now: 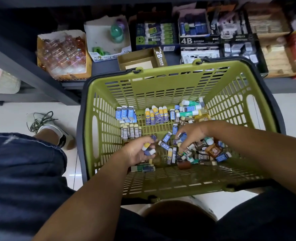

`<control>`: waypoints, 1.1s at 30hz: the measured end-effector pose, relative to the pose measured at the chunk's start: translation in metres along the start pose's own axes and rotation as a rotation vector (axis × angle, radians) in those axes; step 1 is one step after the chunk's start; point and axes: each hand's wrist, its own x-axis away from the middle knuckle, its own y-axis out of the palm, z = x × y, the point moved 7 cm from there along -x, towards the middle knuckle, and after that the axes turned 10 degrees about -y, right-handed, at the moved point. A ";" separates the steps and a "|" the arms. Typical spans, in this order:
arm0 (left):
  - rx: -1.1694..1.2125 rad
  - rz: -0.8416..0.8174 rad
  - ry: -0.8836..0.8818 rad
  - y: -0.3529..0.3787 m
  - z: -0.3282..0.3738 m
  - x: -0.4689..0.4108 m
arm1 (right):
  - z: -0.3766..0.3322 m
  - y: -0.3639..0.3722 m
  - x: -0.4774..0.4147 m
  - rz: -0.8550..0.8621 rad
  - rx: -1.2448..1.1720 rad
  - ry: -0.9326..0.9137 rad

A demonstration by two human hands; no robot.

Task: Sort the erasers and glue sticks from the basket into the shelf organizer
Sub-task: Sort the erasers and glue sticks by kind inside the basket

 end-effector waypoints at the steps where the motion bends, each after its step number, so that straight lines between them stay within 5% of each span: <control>1: 0.010 0.010 0.009 -0.001 0.000 0.001 | 0.000 -0.003 0.003 0.029 -0.109 -0.017; 12: 0.303 0.042 0.022 0.016 0.011 0.005 | -0.047 -0.013 0.008 0.142 -0.903 -0.203; 20: 0.451 -0.198 0.085 0.031 0.023 0.011 | -0.070 -0.002 -0.005 0.309 -0.831 -0.256; 27: 0.417 -0.176 0.127 0.031 0.030 0.017 | -0.078 -0.010 0.001 0.664 -0.468 -0.197; 33: -0.038 -0.001 -0.004 0.020 0.011 0.019 | -0.073 0.029 -0.008 0.266 -0.668 -0.142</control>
